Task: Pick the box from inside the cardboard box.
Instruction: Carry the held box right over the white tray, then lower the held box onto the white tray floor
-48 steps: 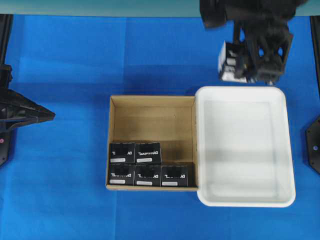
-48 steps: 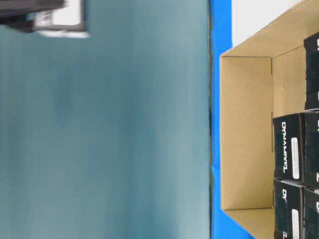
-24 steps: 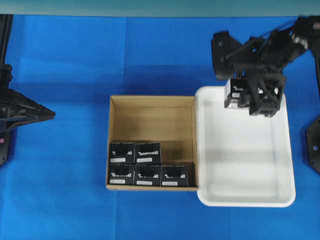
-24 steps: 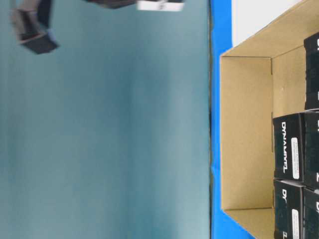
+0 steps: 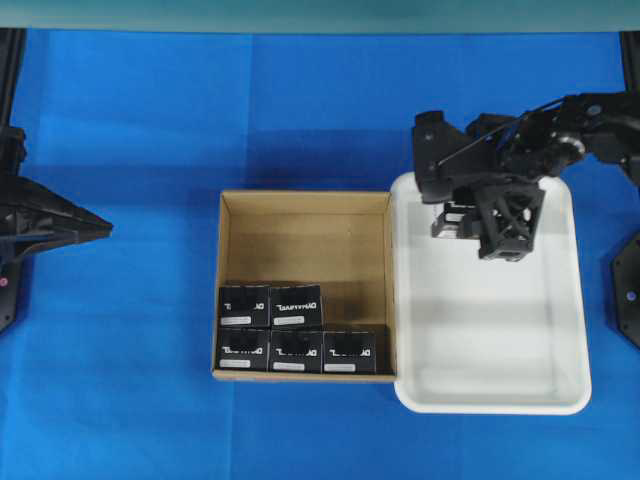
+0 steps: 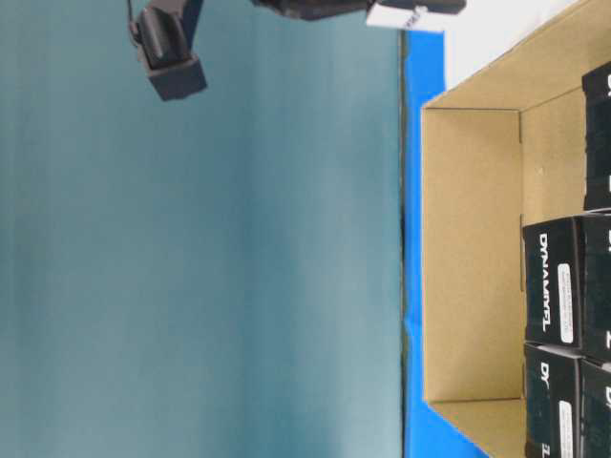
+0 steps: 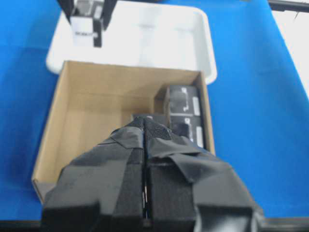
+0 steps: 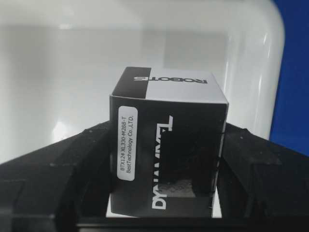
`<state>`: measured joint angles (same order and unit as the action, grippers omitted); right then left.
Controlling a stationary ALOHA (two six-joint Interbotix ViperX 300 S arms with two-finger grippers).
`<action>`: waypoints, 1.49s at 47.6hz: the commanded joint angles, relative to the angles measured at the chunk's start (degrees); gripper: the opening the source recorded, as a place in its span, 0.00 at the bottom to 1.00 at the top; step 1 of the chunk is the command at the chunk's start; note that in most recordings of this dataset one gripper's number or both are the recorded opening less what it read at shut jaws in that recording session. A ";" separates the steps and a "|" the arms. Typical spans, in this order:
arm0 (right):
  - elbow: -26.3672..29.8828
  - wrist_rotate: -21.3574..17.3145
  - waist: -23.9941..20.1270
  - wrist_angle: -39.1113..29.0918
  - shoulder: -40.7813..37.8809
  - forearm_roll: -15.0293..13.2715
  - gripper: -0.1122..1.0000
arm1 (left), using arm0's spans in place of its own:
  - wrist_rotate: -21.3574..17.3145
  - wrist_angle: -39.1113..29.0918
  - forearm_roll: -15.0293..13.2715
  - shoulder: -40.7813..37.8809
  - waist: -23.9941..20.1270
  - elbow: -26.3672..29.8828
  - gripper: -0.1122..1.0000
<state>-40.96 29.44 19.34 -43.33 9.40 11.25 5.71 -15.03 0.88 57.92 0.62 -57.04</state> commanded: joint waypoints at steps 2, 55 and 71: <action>0.88 0.18 -0.35 1.58 -2.37 0.09 0.66 | 0.09 0.62 0.18 -0.44 -0.09 1.58 0.05; 2.11 1.58 -0.09 7.38 -11.43 -1.32 0.66 | 0.09 1.05 0.18 -1.32 0.00 1.41 0.05; 2.72 1.67 -0.09 7.12 -11.51 -1.05 0.67 | 0.09 1.05 0.09 -1.32 0.00 1.41 0.05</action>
<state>-38.76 30.94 19.42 -36.47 -1.93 10.02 5.71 -14.50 0.88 57.04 0.62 -57.04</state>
